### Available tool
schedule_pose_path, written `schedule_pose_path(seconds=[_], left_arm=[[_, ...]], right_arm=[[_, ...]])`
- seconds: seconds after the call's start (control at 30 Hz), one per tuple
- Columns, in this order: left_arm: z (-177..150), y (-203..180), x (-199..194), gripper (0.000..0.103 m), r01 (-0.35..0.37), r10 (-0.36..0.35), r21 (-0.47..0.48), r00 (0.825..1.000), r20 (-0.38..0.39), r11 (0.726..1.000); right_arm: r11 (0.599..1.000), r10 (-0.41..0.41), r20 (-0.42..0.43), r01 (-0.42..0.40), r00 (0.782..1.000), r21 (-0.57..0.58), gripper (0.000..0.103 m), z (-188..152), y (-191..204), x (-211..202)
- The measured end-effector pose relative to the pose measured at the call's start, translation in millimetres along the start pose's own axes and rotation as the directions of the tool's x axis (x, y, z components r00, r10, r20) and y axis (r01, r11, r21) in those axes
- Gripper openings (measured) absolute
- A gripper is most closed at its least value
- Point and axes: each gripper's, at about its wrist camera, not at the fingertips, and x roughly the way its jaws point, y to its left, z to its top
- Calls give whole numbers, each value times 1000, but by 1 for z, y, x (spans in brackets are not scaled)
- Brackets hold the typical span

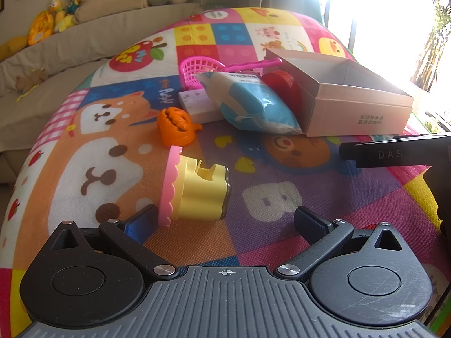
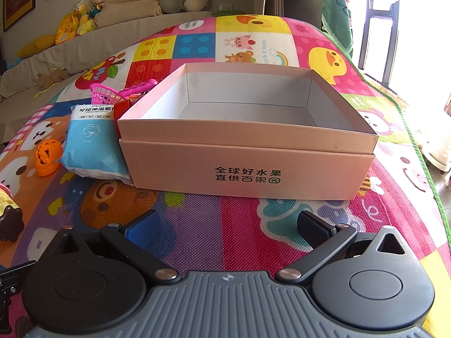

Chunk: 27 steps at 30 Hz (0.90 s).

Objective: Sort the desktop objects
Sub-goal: 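Reach the right tool to the pink-lidded cupcake toy and grasp it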

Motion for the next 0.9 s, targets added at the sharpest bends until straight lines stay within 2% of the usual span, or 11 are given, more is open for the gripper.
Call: schedule_pose_path(seconds=[0.7,0.9], left_arm=[[1,0,3,103,0,0,3,1000,-18,1000],[4,1,5,103,16,-15,26,999,-37,1000]], right_arm=[[1000,6,-4,-6,1000,5,103,0,1,0],[1000,6,-37,-6,999,4,103,-11,4,-18]])
